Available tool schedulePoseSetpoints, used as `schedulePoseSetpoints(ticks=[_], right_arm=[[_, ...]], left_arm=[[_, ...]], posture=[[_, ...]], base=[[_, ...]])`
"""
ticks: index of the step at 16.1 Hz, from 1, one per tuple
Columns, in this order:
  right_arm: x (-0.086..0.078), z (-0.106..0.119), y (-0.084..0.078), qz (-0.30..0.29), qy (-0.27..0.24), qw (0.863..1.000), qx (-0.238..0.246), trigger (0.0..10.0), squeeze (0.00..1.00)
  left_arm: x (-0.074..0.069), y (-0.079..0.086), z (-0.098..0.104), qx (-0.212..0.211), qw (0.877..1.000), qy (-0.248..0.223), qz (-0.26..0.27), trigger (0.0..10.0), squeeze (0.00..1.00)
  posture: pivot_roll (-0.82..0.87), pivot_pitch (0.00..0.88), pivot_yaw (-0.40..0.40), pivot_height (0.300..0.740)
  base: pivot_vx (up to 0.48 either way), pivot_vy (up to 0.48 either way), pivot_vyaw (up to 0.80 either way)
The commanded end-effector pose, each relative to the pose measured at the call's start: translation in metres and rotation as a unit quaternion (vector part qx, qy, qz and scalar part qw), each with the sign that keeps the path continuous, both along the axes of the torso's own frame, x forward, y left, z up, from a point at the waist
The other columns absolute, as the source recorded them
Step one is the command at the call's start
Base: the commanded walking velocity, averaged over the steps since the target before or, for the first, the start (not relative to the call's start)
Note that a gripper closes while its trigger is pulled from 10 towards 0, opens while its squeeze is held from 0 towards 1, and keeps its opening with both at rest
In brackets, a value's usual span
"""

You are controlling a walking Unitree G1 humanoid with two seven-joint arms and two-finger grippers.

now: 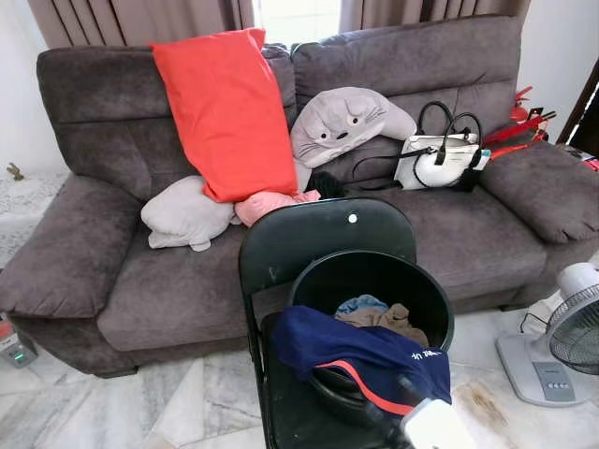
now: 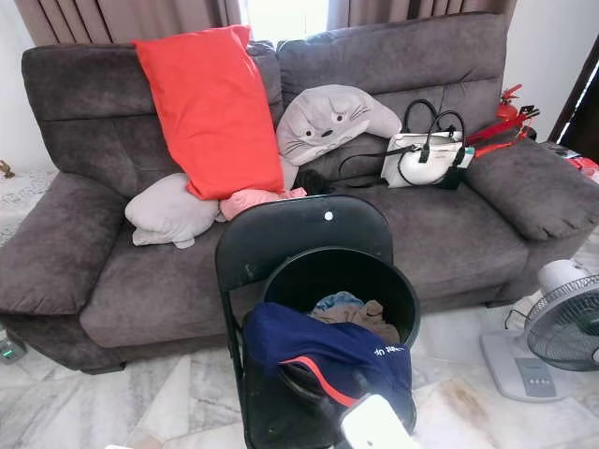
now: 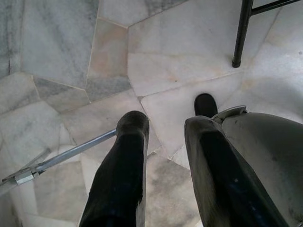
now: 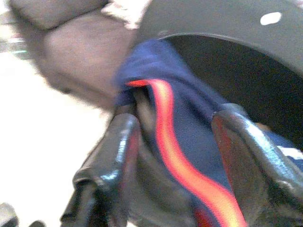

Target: Hang hanger

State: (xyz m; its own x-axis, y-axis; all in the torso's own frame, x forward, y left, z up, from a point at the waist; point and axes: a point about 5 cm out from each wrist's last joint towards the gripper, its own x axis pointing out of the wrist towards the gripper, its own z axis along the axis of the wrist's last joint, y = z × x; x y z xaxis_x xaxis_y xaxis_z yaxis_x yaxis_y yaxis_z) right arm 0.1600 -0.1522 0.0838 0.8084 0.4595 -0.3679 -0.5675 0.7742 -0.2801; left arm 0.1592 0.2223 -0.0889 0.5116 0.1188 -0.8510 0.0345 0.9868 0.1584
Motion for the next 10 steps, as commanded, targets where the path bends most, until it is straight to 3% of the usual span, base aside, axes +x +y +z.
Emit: schedulePoseSetpoints(ticks=[1,3,5,6,7,9,10], right_arm=[[-0.007,0.004,0.001,0.037,0.019,0.999,0.01,10.0,1.0],[-0.012,0.007,-0.007,0.05,0.036,0.998,-0.002,10.0,1.0],[-0.011,0.012,-0.013,0.025,0.016,0.999,-0.02,10.0,1.0],[-0.012,0.014,-0.017,-0.003,0.012,0.999,-0.033,10.0,0.73],[-0.014,0.014,-0.019,-0.016,0.013,0.999,-0.044,10.0,0.03],[-0.012,0.01,-0.029,-0.111,0.0,0.991,-0.071,10.0,0.0],[-0.015,0.005,-0.02,-0.107,0.031,0.994,-0.019,10.0,0.0]], left_arm=[[-0.005,0.004,-0.001,0.004,1.0,0.009,0.005,10.0,0.0],[-0.005,0.004,-0.001,0.004,1.0,0.009,0.005,10.0,0.0],[-0.005,0.004,-0.001,0.003,1.0,0.01,0.004,10.0,0.0],[-0.004,0.003,-0.001,0.002,1.0,0.01,0.001,10.0,0.0],[-0.005,0.003,-0.001,0.002,1.0,0.01,0.001,10.0,0.0],[-0.005,0.002,-0.002,0.002,1.0,0.011,0.0,10.0,0.0],[-0.004,0.001,-0.002,0.0,1.0,0.011,0.0,10.0,0.0]], posture=[[-0.09,0.038,0.078,0.74],[-0.09,0.038,0.075,0.74],[-0.1,0.044,0.074,0.74],[-0.11,0.046,0.074,0.74],[-0.11,0.048,0.072,0.74],[-0.12,0.051,0.069,0.74],[-0.13,0.054,0.071,0.74]], base=[[0.0,0.0,0.0],[0.0,0.0,0.0],[0.0,0.0,0.0],[0.0,0.0,0.0],[0.0,0.0,0.0],[0.0,0.0,0.0],[0.0,0.0,0.0]])
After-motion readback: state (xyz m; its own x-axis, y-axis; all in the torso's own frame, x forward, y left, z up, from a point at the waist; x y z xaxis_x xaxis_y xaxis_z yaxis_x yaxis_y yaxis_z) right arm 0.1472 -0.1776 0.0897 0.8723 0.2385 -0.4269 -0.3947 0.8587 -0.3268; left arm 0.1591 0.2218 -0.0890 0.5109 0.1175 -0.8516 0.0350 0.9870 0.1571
